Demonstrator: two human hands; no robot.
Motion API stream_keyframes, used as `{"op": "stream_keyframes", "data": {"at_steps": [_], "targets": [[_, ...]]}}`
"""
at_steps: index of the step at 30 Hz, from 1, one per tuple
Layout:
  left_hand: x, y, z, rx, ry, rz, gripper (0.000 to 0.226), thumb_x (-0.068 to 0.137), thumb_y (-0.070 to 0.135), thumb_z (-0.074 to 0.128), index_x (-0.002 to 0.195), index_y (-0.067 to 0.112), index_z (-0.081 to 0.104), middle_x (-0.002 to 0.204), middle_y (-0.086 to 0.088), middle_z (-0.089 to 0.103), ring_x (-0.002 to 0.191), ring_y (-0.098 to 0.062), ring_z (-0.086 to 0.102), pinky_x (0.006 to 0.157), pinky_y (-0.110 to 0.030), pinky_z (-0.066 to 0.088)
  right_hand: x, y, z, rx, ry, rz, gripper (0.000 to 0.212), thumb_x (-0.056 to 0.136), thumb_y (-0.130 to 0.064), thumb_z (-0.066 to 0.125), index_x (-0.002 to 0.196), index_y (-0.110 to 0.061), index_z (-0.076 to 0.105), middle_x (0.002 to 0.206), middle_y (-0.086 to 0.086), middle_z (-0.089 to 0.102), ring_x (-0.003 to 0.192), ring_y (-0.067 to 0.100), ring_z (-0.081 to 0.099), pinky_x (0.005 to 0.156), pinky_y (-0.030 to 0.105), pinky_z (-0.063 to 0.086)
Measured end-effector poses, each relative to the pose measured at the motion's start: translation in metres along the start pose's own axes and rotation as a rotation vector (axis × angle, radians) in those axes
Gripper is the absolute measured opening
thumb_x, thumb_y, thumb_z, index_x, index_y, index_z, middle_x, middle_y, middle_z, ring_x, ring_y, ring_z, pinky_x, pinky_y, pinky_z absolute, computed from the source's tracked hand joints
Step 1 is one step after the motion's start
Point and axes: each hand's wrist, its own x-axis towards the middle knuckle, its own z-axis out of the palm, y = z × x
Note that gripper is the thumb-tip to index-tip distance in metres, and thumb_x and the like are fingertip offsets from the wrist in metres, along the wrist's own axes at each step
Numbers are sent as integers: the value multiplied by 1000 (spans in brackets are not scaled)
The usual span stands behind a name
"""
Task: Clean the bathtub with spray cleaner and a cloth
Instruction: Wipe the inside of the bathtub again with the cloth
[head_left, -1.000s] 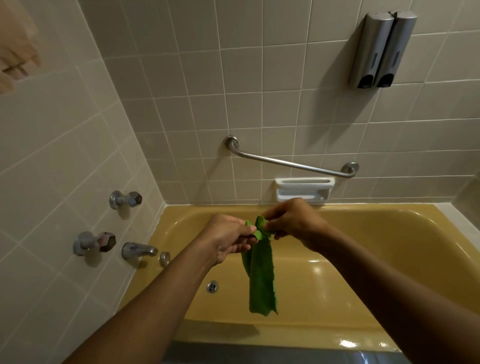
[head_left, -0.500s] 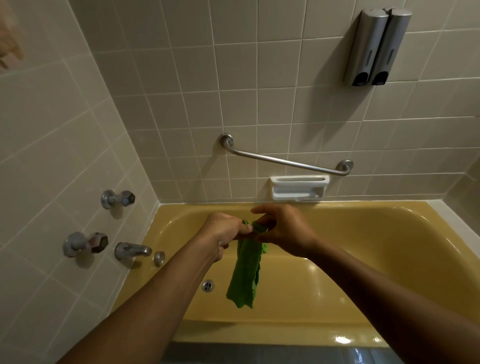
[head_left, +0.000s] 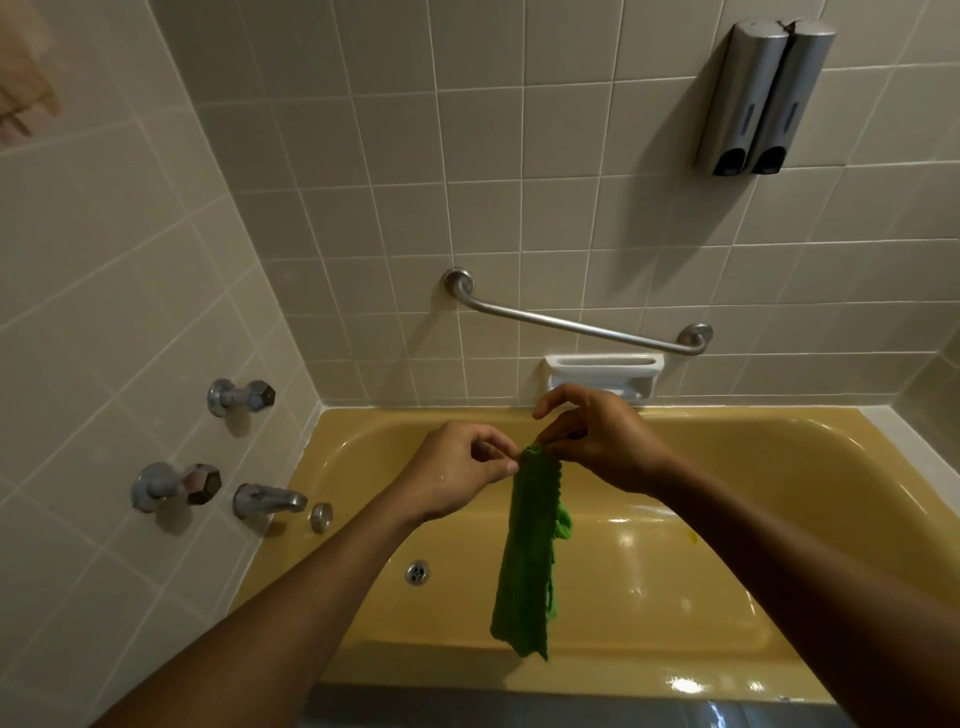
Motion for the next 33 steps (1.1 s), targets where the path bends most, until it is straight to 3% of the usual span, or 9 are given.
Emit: {"op": "stream_keyframes", "data": {"at_steps": [4,9,14,19,21,24,28,31,33], "targets": [[7,1,8,-55,39,133,26,89,21,79,112,32,71,113,15,70,110,1,62,91,-27,54,1,-6,-13,-36,-43,-20,36,89,2,72,106,-26,57,96,0,77,92,5,74,80,25,61],[7,8,21,-100,159,179,9,93,21,75,100,26,74,91,5,71,86,-9,68,78,-31,61,5,-13,-33,-99,29,-4,36,86,3,76,96,-27,58,92,-6,75,89,3,74,80,30,63],[8,10,31,33,-79,193,11,98,26,67,108,32,68,98,13,62,90,-6,62,73,-19,51,8,-18,-47,-80,82,-14,35,85,8,75,93,-24,61,91,-4,76,90,8,75,82,35,63],[14,-7,28,194,-70,197,36,85,49,73,116,33,66,116,18,53,111,-11,54,97,-37,51,9,-25,-54,-158,119,-50,40,84,7,75,90,-30,62,95,-1,76,90,9,74,82,35,64],[13,-10,23,142,-74,197,26,86,41,75,110,35,67,113,20,61,109,-6,59,96,-39,54,8,-24,-58,-194,144,-62,41,83,7,76,89,-31,63,93,-3,75,89,8,74,82,36,64],[12,-7,19,118,-115,175,20,89,27,76,106,33,67,98,14,68,93,-5,65,82,-32,60,8,-19,-63,-229,181,-78,42,84,7,76,85,-33,64,90,-7,75,89,7,73,83,37,63],[13,-13,10,494,-66,213,9,95,37,65,90,41,59,93,16,52,87,-6,49,82,-35,41,6,-5,-70,-235,226,-94,47,82,7,77,81,-38,65,86,-9,75,84,4,74,82,38,64],[11,-14,-1,693,-49,235,18,98,43,64,109,31,69,101,14,44,98,-7,41,94,-34,39,4,6,-68,-243,209,-100,46,81,7,79,81,-38,66,86,-8,75,84,5,73,80,39,64],[12,-12,-4,747,-102,294,22,93,48,69,107,30,71,105,17,44,105,-4,38,103,-36,29,5,11,-65,-230,210,-99,46,82,7,78,82,-37,66,87,-7,75,84,5,73,80,39,64]]}}
